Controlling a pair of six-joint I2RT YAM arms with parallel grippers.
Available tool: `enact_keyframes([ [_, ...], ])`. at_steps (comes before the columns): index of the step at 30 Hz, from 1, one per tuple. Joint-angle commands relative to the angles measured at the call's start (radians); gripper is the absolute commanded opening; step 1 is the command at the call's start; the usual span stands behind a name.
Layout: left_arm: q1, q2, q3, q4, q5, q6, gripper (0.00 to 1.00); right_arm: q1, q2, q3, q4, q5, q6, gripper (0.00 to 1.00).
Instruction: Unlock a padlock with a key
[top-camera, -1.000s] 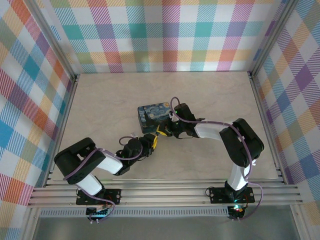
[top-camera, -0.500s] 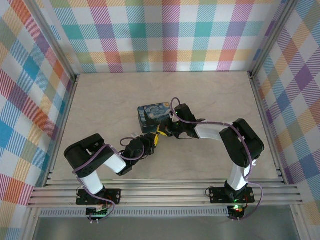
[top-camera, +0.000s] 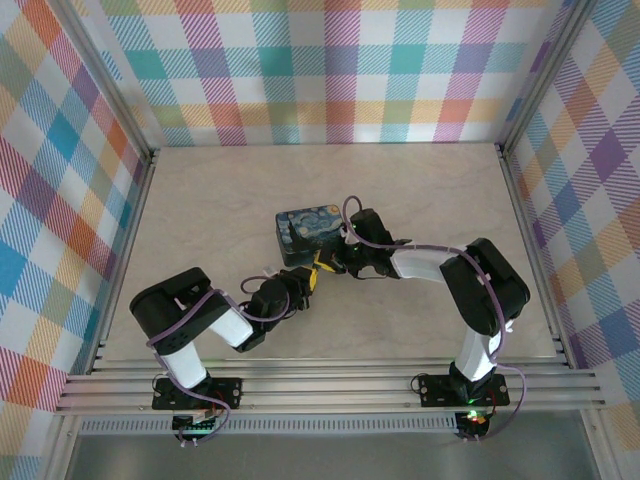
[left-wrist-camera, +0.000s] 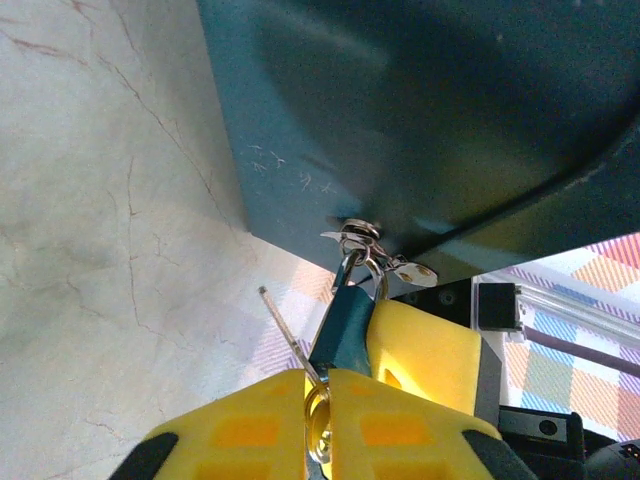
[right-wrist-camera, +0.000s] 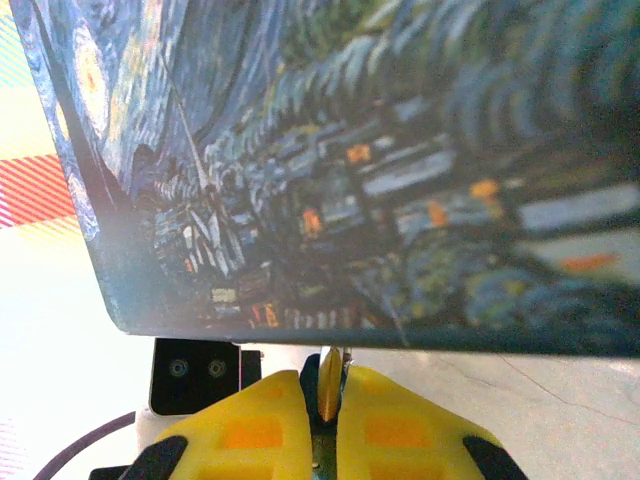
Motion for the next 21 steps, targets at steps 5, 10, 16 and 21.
enact_keyframes([
  [5, -0.021, 0.027, -0.026, 0.074, -0.034, -0.012, 0.0, 0.017, 0.024, -0.06, -0.142, -0.075, 0.092, 0.0],
  [10, -0.019, 0.034, -0.063, 0.088, -0.054, 0.029, 0.0, 0.018, 0.01, -0.064, -0.14, -0.114, 0.064, 0.0],
  [16, -0.018, 0.081, -0.082, 0.099, -0.043, 0.071, 0.0, 0.017, 0.015, -0.075, -0.117, -0.17, 0.046, 0.0],
  [21, -0.016, 0.113, -0.076, 0.099, -0.039, 0.148, 0.0, 0.017, 0.022, -0.086, -0.091, -0.217, 0.032, 0.0],
])
